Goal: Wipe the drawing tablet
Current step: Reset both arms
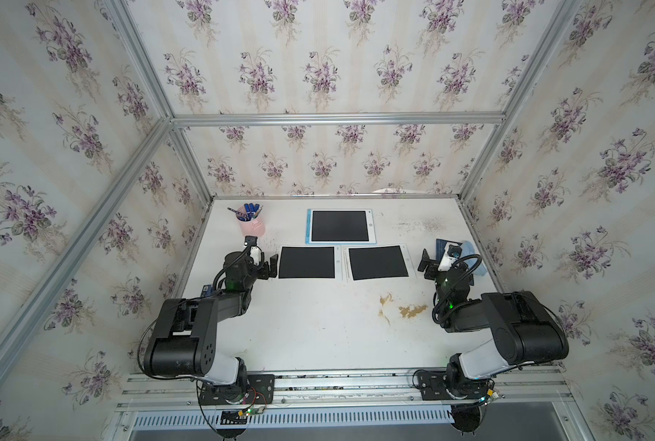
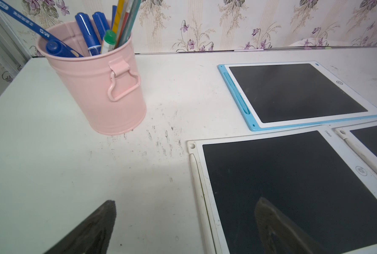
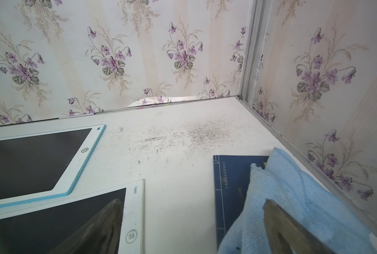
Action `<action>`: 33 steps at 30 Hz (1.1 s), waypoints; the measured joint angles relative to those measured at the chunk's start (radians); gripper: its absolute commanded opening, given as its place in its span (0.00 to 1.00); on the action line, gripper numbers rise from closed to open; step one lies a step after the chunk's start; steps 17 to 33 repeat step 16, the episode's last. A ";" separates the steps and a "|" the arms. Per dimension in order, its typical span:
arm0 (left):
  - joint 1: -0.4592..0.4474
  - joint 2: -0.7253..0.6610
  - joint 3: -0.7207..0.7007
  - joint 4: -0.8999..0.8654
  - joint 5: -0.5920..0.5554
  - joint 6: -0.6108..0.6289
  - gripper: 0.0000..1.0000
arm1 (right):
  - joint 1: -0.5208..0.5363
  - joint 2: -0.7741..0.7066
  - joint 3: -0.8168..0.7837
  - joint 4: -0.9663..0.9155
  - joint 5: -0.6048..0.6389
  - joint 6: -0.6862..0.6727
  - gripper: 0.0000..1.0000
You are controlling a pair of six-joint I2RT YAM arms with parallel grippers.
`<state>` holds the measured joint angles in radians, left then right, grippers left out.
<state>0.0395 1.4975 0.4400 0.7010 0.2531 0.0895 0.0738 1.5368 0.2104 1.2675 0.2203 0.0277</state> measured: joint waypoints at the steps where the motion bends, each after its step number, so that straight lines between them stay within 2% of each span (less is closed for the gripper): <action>1: 0.000 0.000 0.000 0.000 0.000 0.000 1.00 | 0.000 0.000 0.000 -0.001 0.000 0.001 1.00; 10: 0.000 0.000 0.000 0.000 0.000 0.000 1.00 | 0.000 0.001 0.001 -0.001 0.003 0.002 1.00; 16: 0.000 0.000 0.000 0.000 0.000 0.000 1.00 | -0.008 0.001 0.016 -0.016 -0.086 -0.009 1.00; 33: 0.000 0.000 0.000 0.000 0.000 0.000 1.00 | -0.008 0.001 0.016 -0.016 -0.086 -0.009 1.00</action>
